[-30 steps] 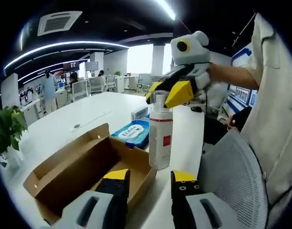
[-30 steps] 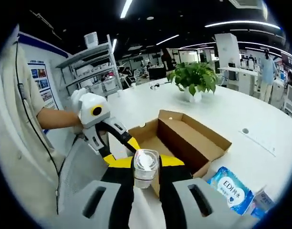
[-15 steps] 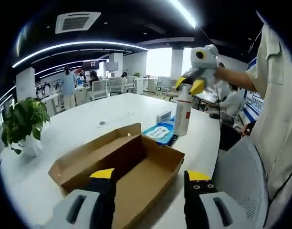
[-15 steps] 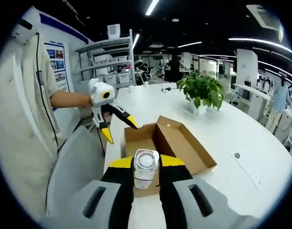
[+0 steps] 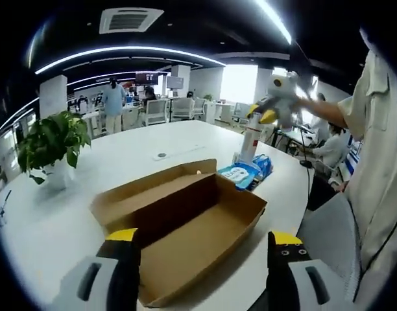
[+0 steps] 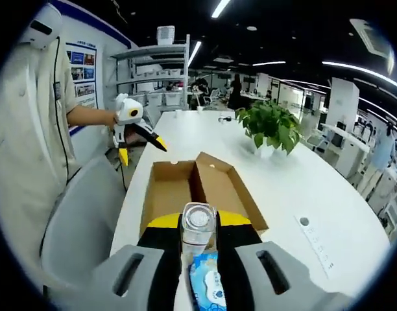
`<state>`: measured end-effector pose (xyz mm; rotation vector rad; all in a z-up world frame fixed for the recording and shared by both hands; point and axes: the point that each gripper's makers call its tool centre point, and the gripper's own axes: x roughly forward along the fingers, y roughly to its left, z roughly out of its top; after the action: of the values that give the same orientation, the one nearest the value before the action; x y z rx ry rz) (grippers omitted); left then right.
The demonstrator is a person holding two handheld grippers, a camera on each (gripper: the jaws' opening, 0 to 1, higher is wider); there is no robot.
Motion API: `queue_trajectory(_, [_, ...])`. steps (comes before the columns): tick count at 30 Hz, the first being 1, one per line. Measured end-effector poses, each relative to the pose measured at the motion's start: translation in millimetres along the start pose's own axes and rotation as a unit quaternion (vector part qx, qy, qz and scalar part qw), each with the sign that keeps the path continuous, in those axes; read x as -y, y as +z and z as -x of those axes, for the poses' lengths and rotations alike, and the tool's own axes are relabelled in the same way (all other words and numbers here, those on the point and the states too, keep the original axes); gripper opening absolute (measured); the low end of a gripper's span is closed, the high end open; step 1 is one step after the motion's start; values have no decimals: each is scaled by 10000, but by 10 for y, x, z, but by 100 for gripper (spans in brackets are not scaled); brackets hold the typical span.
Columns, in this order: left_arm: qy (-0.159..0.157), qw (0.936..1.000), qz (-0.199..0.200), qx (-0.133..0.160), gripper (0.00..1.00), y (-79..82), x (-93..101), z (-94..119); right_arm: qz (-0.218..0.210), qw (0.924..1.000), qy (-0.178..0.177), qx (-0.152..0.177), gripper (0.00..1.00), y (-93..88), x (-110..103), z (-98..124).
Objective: Operate the shoe box by opening the lid, removing the specified soft item, and placing it in the target area until the item is outside and the box remains undamaged.
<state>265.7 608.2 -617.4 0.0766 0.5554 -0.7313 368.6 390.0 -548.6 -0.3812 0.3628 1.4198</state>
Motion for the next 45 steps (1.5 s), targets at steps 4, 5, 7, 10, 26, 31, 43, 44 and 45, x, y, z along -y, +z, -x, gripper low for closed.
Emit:
queue_trajectory(4, [31,9999,115,16,90,-7,-28,14,92,9999,-36,-116,16,-97,196,-6])
queue_trajectory(5, [36,9999,129,25,91,-7,-37,14,123,9998,-35,-140,16,-129,248,-12])
queue_trajectory(7, [44,9998,171,35,92,-7,-50,12,204,9995,-31,-237,16,-204,328,-30])
queue_trajectory(10, [80,9997,224,36,94,-17,-76,4,382,9981,10,-493,16,-355,406,-52])
queue_trajectory(26, [380,9975,581,116,93,-100,-232,47,643,9942,103,-857,17,-863,875,-179])
queue_trajectory(31, [448,9970,623,30,92,-152,-269,42,741,9923,163,-975,17,-965,981,-223])
queue_trajectory(43, [469,9964,688,-132,90,-256,-274,23,825,9875,306,-1304,17,-1296,1086,-292])
queue_trajectory(44, [470,9964,687,-141,90,-261,-275,21,825,9875,309,-1309,17,-1304,1090,-292])
queue_trajectory(45, [472,9964,687,-150,90,-267,-277,19,845,9870,330,-1324,17,-1320,1087,-292])
